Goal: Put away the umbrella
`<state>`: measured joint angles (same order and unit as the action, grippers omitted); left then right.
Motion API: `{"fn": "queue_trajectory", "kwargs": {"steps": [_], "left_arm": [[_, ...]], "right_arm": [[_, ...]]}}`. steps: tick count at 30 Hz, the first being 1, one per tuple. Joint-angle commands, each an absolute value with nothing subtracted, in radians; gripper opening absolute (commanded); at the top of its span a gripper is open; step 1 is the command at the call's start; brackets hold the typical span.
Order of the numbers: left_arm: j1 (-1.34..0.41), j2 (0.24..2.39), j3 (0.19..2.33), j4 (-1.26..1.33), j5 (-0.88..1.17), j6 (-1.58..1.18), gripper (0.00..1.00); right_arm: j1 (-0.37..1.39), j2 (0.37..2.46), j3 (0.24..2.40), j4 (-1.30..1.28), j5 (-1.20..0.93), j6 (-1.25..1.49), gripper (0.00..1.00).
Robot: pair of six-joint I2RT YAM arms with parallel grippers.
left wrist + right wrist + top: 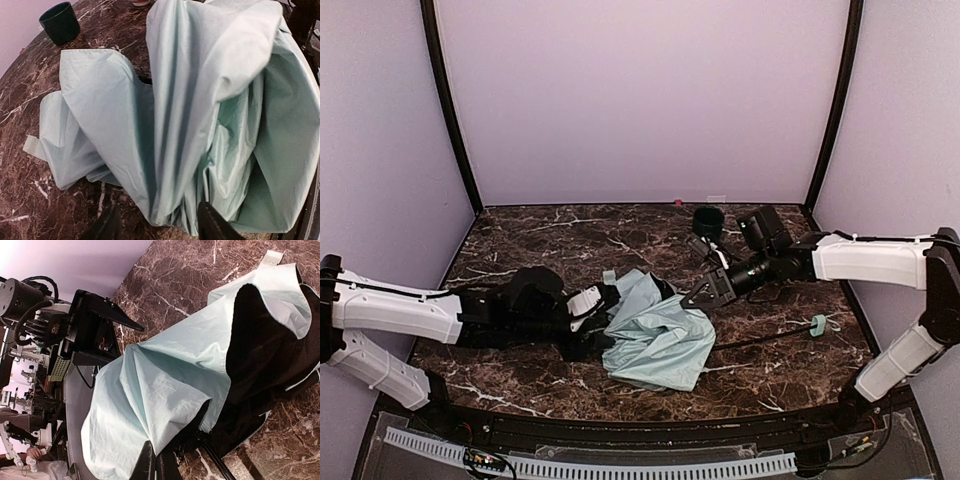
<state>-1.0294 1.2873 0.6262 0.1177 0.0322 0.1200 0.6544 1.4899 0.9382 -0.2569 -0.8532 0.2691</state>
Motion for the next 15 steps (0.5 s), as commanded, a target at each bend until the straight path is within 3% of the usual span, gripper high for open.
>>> {"fn": "queue_trajectory", "kwargs": {"steps": [1,4,6,9,10,12,15], "left_arm": [[-1.034,1.275,0.744,-0.006,-0.032,0.156,0.59],[-1.049,1.213,0.772,0.016,-0.015,0.158,0.67],[-1.064,1.170,0.773,0.046,0.044,0.149,0.64],[-1.078,1.160,0.776,0.088,0.233,0.107,0.30],[-1.081,1.175,0.786,0.087,0.283,0.095,0.25],[-1.087,1.223,0.818,0.053,0.340,0.092,0.24],[-1.092,1.313,0.876,-0.006,0.374,0.105,0.32]], "right_arm": [[0.661,1.453,0.923,-0.122,-0.863,0.365,0.00],[0.661,1.451,0.914,-0.107,-0.846,0.382,0.00],[0.661,1.451,0.911,-0.105,-0.840,0.384,0.00],[0.661,1.450,0.911,-0.099,-0.825,0.391,0.00],[0.661,1.451,0.911,-0.098,-0.821,0.390,0.00],[0.661,1.453,0.914,-0.102,-0.816,0.390,0.00],[0.661,1.453,0.918,-0.108,-0.809,0.387,0.00]]}}
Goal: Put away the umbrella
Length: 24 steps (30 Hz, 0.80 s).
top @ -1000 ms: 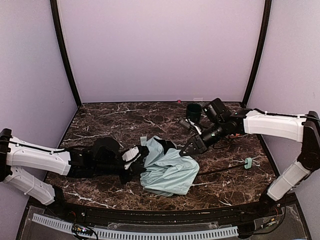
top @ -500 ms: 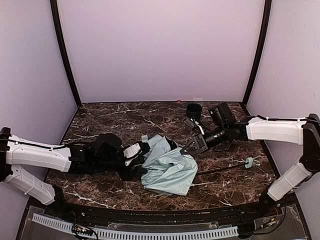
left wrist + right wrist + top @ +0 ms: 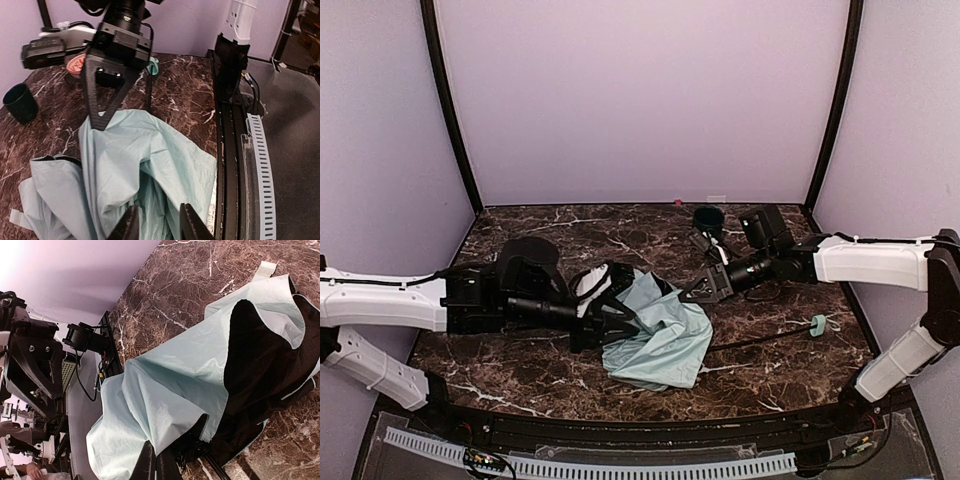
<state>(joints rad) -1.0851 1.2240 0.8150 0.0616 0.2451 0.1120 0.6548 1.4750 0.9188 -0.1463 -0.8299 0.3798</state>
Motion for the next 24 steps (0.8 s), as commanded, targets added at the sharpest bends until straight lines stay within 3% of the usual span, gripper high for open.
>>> {"fn": "queue_trajectory", "kwargs": {"steps": [1,4,9,14,16,19,22,24], "left_arm": [[-1.097,1.344,0.897,-0.026,0.373,0.113,0.35],[-1.104,1.425,0.953,-0.061,0.331,0.139,0.42],[-1.105,1.474,0.982,-0.051,0.330,0.143,0.40],[-1.106,1.480,0.970,-0.048,0.321,0.144,0.25],[-1.106,1.477,0.964,-0.046,0.331,0.143,0.20],[-1.106,1.470,0.955,-0.045,0.309,0.141,0.00],[-1.105,1.448,0.938,-0.033,0.273,0.142,0.00],[-1.106,1.430,0.921,-0.023,0.257,0.148,0.00]], "right_arm": [[0.661,1.452,0.918,-0.110,-0.806,0.386,0.01],[0.661,1.446,0.914,-0.109,-0.804,0.386,0.03],[0.661,1.432,0.905,-0.119,-0.801,0.383,0.10],[0.661,1.419,0.912,-0.168,-0.784,0.350,0.13],[0.661,1.420,0.914,-0.174,-0.796,0.349,0.07],[0.661,1.424,0.916,-0.177,-0.818,0.353,0.00],[0.660,1.425,0.916,-0.190,-0.822,0.349,0.00],[0.657,1.428,0.922,-0.224,-0.794,0.338,0.17]]}}
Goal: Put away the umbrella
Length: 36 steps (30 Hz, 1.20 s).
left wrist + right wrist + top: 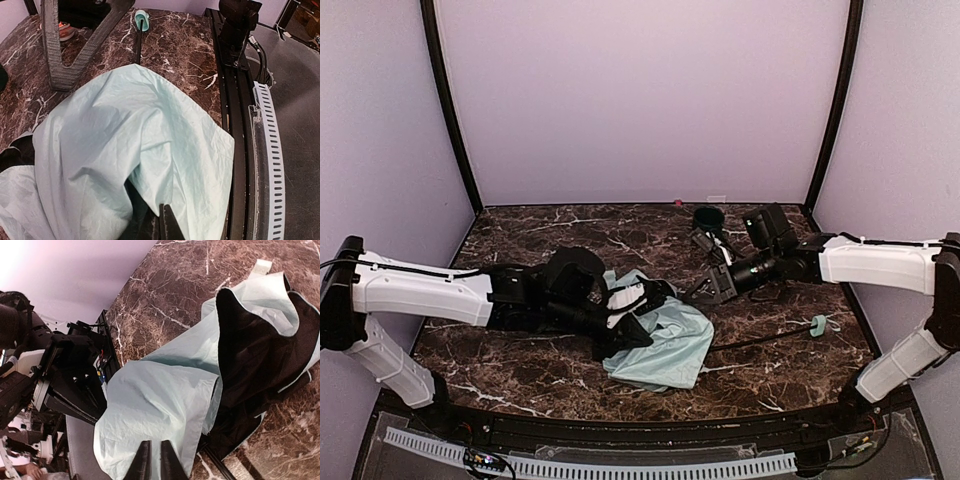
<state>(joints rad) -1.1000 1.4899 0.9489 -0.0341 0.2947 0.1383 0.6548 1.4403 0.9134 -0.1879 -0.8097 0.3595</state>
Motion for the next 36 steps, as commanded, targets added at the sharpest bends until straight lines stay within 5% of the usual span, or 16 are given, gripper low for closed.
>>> {"fn": "queue_trajectory", "kwargs": {"steps": [1,5,9,10,13,15,36], "left_arm": [[-1.106,1.423,0.909,-0.020,0.255,0.153,0.00],[-1.105,1.413,0.893,-0.013,0.256,0.170,0.00],[-1.107,1.421,0.893,-0.005,0.258,0.176,0.00],[-1.108,1.422,0.894,-0.005,0.259,0.176,0.00],[-1.107,1.421,0.892,-0.011,0.251,0.179,0.00],[-1.107,1.413,0.887,-0.017,0.242,0.181,0.00],[-1.108,1.183,0.700,-0.056,0.326,0.169,0.00]], "right_arm": [[0.651,1.428,0.925,-0.242,-0.784,0.333,0.24],[0.646,1.437,0.906,-0.225,-0.800,0.369,0.43],[0.697,1.478,0.888,-0.143,-0.887,0.415,0.46],[0.714,1.488,0.897,-0.135,-0.902,0.413,0.42],[0.719,1.493,0.916,-0.158,-0.906,0.393,0.09],[0.708,1.478,0.929,-0.189,-0.882,0.376,0.00],[0.543,1.489,0.875,-0.140,-0.855,0.357,0.00]]}}
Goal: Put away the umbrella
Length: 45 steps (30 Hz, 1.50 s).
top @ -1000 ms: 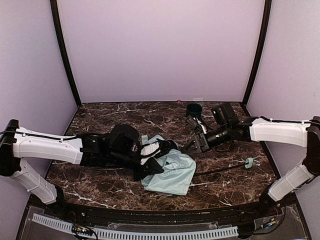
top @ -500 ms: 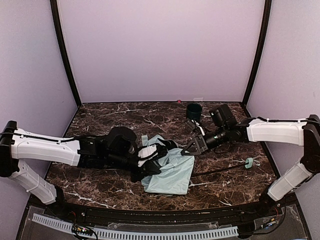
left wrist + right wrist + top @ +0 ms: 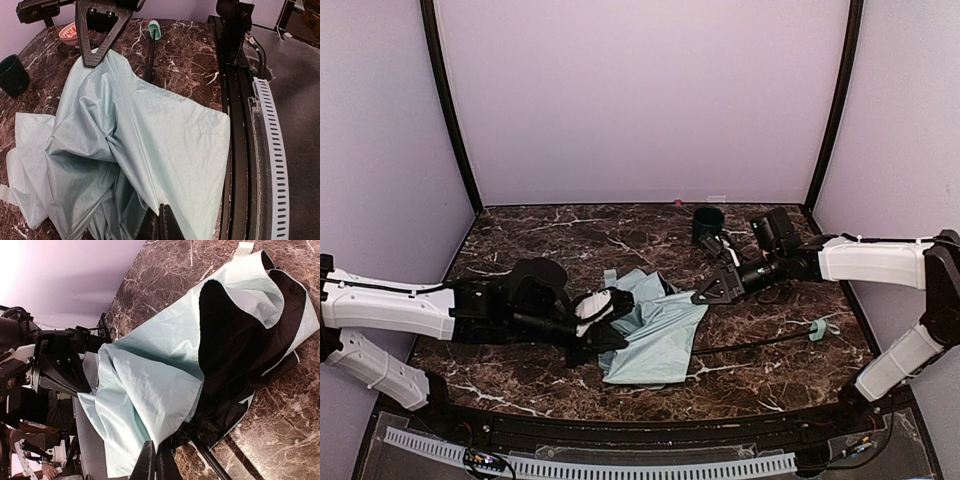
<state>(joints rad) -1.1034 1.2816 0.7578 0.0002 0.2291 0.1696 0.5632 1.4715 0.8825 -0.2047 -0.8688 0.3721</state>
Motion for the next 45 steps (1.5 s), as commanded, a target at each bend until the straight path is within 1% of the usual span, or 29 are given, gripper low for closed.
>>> {"fn": "queue_trajectory", "kwargs": {"steps": [1,4,6,8,11,15,16,19,21,23,28,34,37,39,42,45], "left_arm": [[-1.107,1.163,0.686,-0.013,0.341,0.173,0.00],[-1.108,1.137,0.641,0.127,0.360,0.176,0.00],[-1.107,1.145,0.617,0.196,0.302,0.165,0.00],[-1.104,1.155,0.590,0.261,0.209,0.142,0.00],[-1.080,1.185,0.584,0.298,0.153,0.098,0.00],[-1.053,1.220,0.581,0.325,0.116,0.040,0.00],[-1.044,1.228,0.580,0.332,0.107,0.025,0.00],[-0.996,1.266,0.582,0.344,0.065,-0.046,0.00],[-0.954,1.298,0.591,0.349,0.056,-0.093,0.00],[-0.924,1.334,0.606,0.361,0.075,-0.118,0.00],[-0.881,1.438,0.635,0.366,0.109,-0.129,0.00],[-0.833,1.554,0.664,0.356,0.139,-0.137,0.00],[-0.823,1.612,0.691,0.347,0.172,-0.142,0.00],[-0.819,1.636,0.700,0.349,0.190,-0.143,0.00],[-0.814,1.657,0.701,0.349,0.201,-0.145,0.00],[-0.800,1.669,0.699,0.353,0.224,-0.144,0.00]], "right_arm": [[0.567,1.496,0.882,-0.141,-0.864,0.342,0.00],[0.655,1.517,0.907,-0.114,-0.897,0.318,0.00],[0.671,1.523,0.916,-0.085,-0.918,0.334,0.00],[0.670,1.521,0.914,-0.089,-0.880,0.332,0.00],[0.670,1.548,0.942,-0.170,-0.823,0.288,0.11],[0.664,1.532,0.978,-0.243,-0.745,0.241,0.32],[0.660,1.515,0.983,-0.247,-0.716,0.235,0.35],[0.653,1.455,1.000,-0.275,-0.564,0.221,0.41],[0.657,1.417,1.012,-0.288,-0.453,0.207,0.42],[0.680,1.374,1.009,-0.264,-0.386,0.185,0.43],[0.809,1.306,0.944,-0.109,-0.378,0.076,0.46],[0.927,1.430,0.977,-0.067,-0.361,-0.036,0.55],[0.979,1.509,1.006,-0.077,-0.360,-0.107,0.67],[1.012,1.558,1.018,-0.080,-0.339,-0.153,0.73],[1.031,1.648,1.031,-0.089,-0.311,-0.201,0.74],[1.029,1.734,1.045,-0.115,-0.269,-0.211,0.71]]}}
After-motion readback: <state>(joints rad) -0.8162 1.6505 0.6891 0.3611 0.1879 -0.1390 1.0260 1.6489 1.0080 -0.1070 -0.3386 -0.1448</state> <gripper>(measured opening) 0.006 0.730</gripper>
